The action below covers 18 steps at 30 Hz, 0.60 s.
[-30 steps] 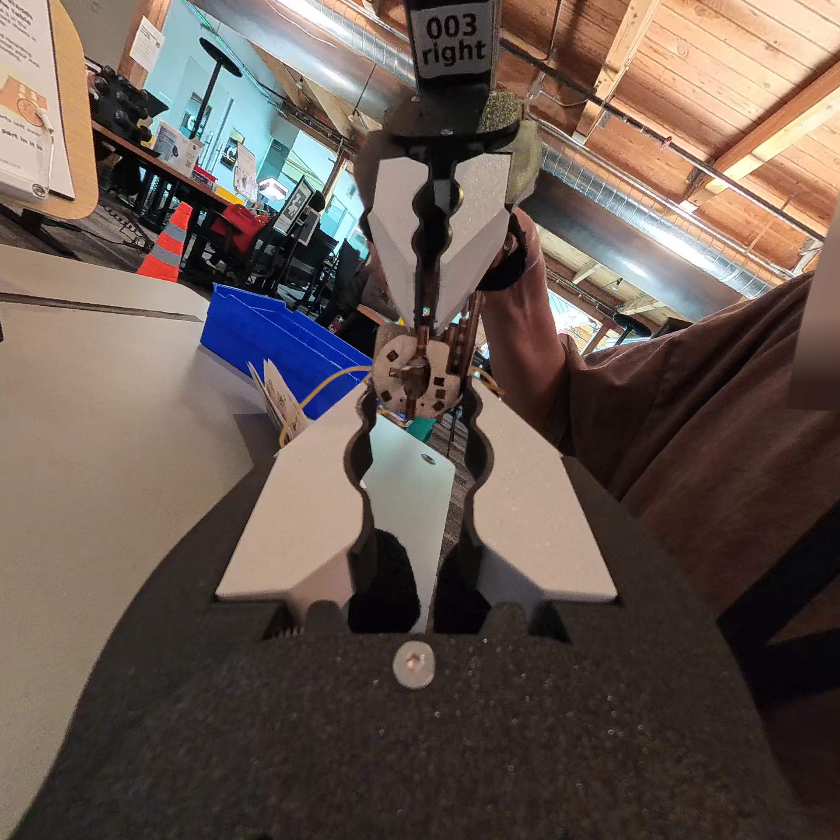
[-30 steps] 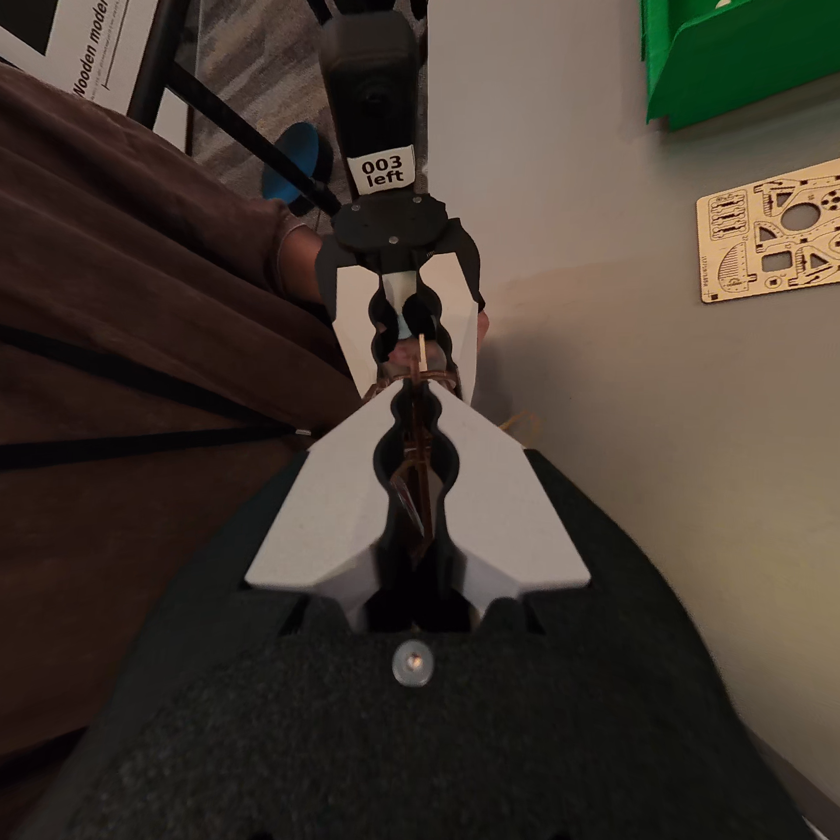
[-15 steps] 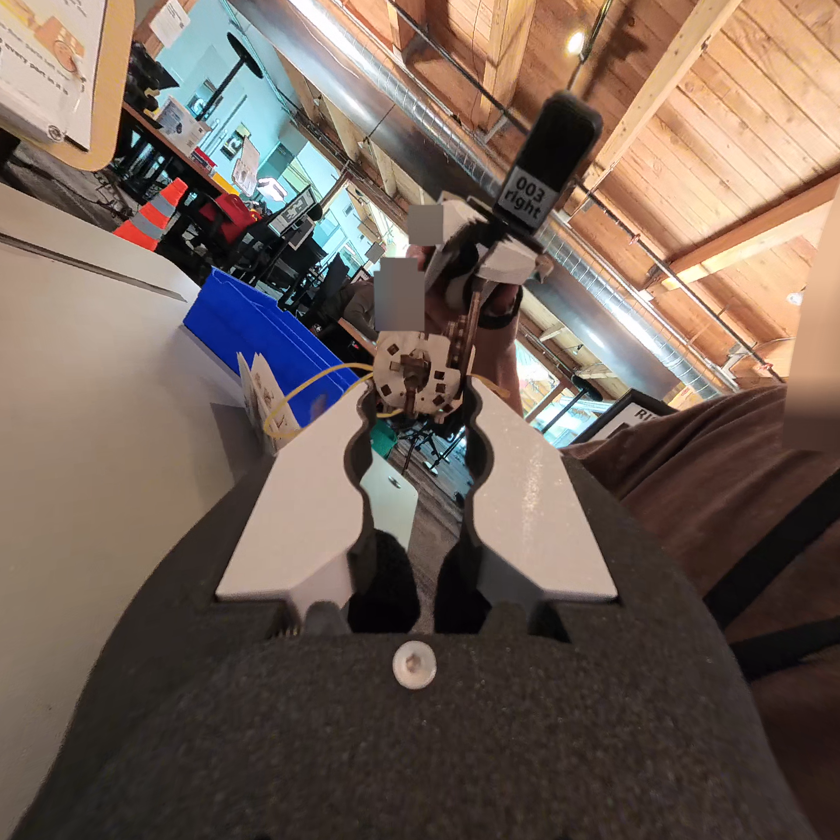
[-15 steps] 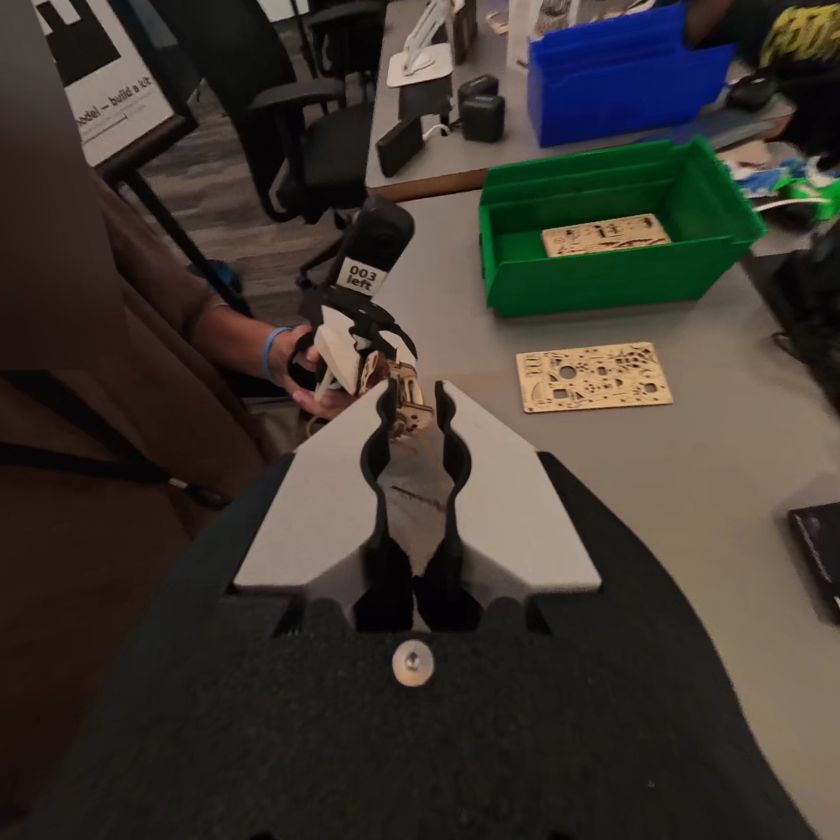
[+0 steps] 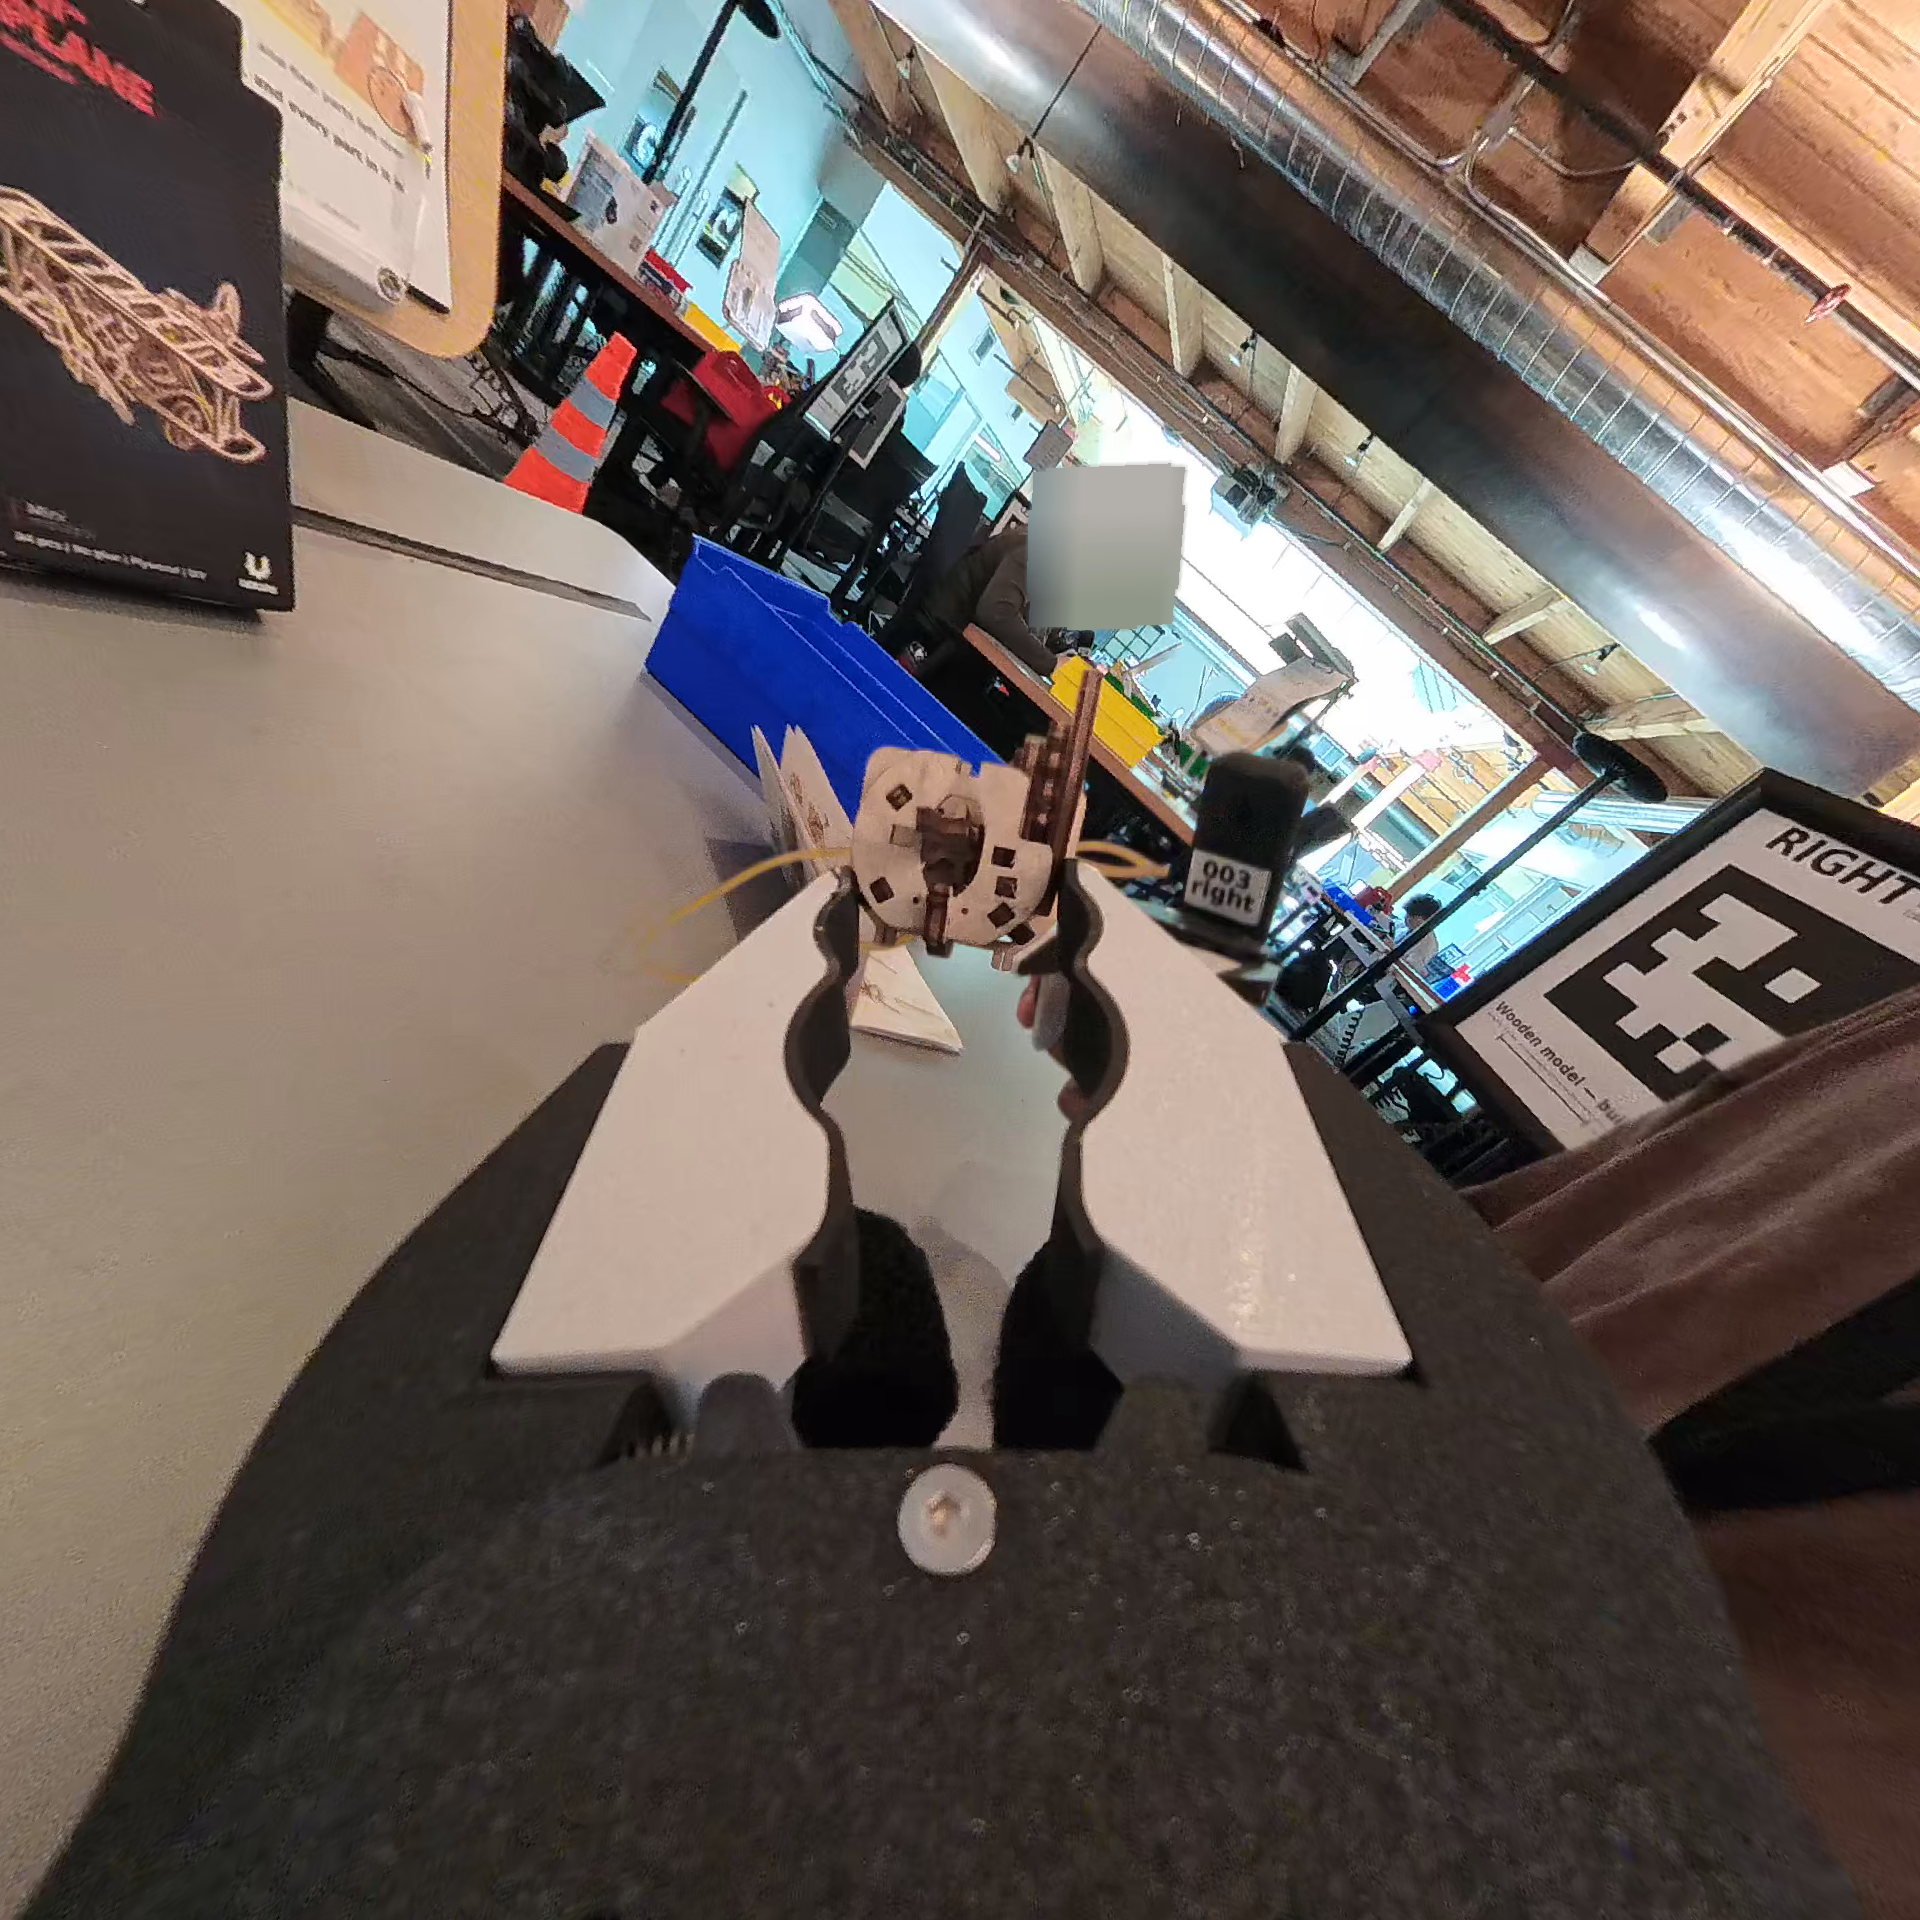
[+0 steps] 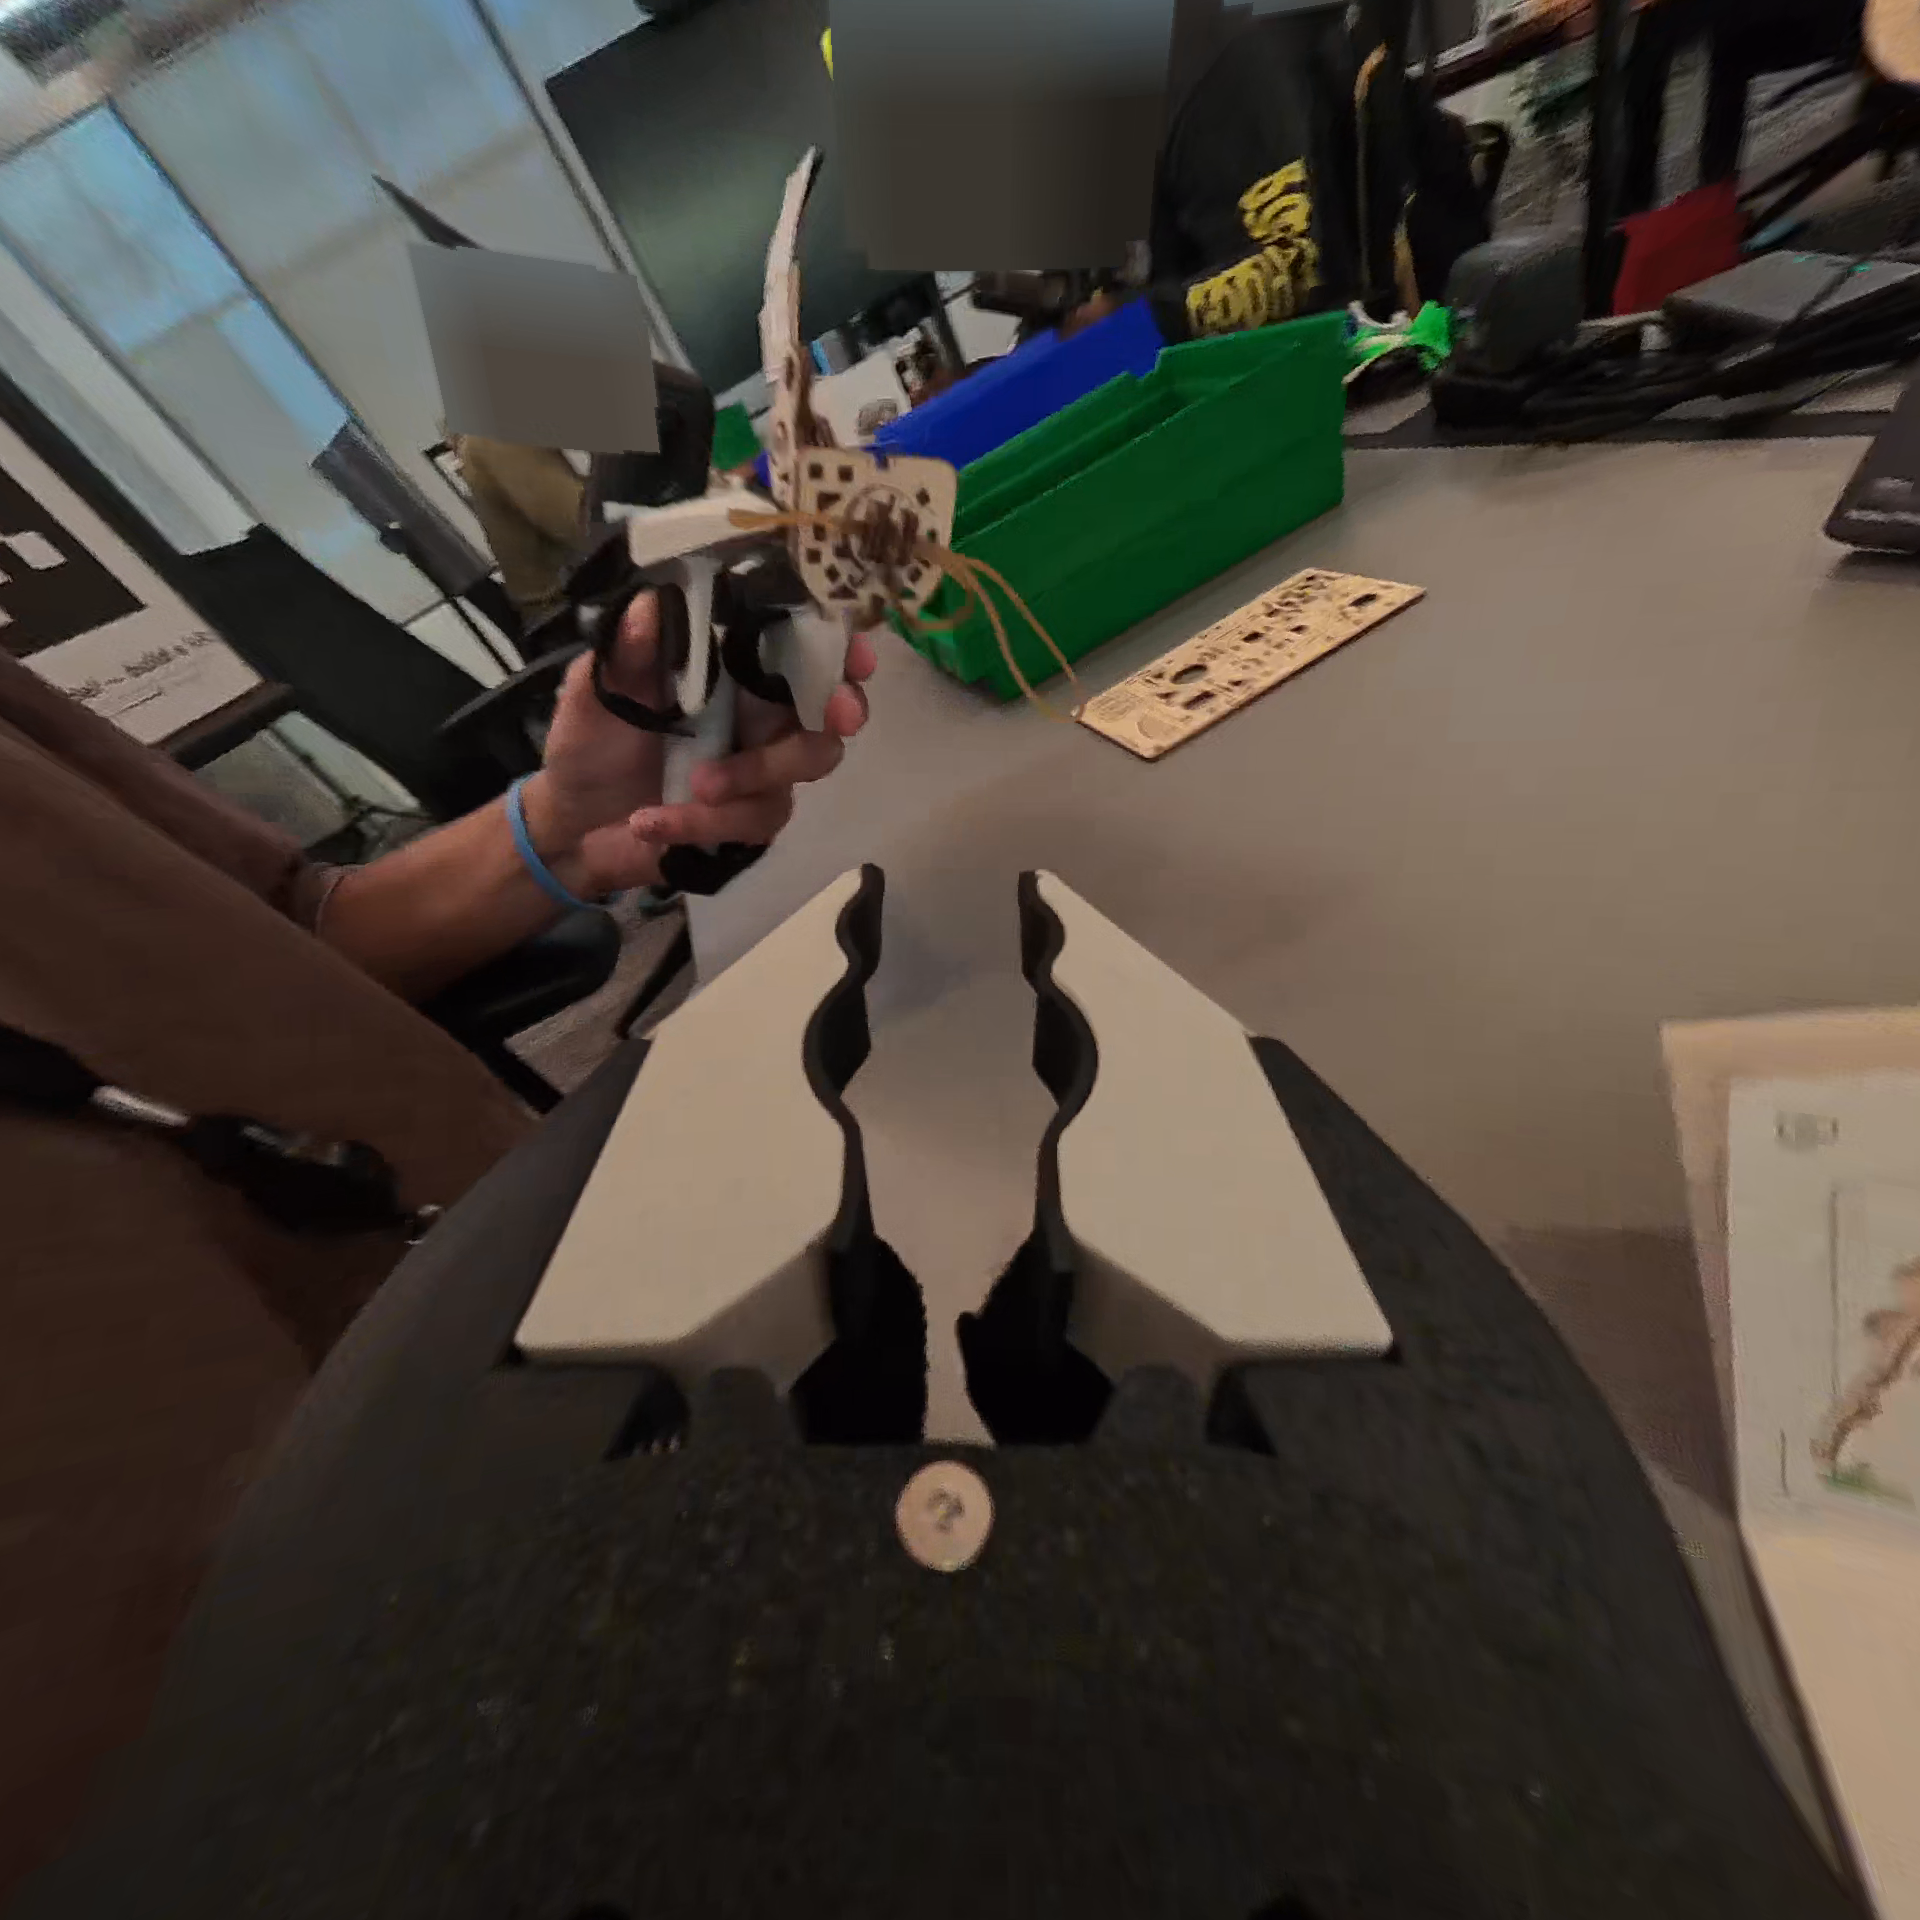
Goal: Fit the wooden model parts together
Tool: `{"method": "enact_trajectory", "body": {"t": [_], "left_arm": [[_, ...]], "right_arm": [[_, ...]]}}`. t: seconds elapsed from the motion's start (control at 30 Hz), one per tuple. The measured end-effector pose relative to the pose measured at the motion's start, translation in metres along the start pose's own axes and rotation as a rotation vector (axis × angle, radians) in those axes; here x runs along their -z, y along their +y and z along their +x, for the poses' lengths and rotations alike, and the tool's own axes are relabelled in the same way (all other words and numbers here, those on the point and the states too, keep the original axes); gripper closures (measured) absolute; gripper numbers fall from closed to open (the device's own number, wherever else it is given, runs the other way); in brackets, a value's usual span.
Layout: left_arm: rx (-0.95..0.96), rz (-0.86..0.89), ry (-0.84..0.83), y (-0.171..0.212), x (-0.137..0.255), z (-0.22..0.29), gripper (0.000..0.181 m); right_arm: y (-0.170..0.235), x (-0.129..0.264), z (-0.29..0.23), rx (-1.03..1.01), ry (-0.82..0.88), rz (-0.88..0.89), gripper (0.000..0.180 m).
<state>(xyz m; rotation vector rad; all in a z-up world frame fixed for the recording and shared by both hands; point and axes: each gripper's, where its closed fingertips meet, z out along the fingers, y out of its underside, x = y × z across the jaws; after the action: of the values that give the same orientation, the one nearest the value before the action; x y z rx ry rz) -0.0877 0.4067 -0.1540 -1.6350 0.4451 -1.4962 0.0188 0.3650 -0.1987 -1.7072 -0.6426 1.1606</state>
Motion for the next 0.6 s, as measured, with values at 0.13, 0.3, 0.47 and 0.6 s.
{"method": "enact_trajectory", "body": {"t": [0.13, 0.3, 0.47, 0.6], "left_arm": [[-0.076, -0.072, -0.044, 0.011, -0.004, 0.001, 0.146], [-0.329, -0.430, -0.280, 0.010, -0.005, -0.039, 0.145], [-0.579, -1.111, -0.482, -0.004, -0.016, -0.113, 0.145], [-0.641, -1.573, -0.533, 0.006, -0.041, -0.172, 0.145]], "right_arm": [[0.022, 0.009, 0.012, 0.021, 0.062, -0.079, 0.155], [0.008, 0.020, 0.024, -0.159, 0.069, 0.025, 0.157], [0.003, 0.027, 0.034, -0.236, 0.088, 0.035, 0.158], [0.008, 0.047, 0.029, -0.240, 0.155, 0.036, 0.159]]}}
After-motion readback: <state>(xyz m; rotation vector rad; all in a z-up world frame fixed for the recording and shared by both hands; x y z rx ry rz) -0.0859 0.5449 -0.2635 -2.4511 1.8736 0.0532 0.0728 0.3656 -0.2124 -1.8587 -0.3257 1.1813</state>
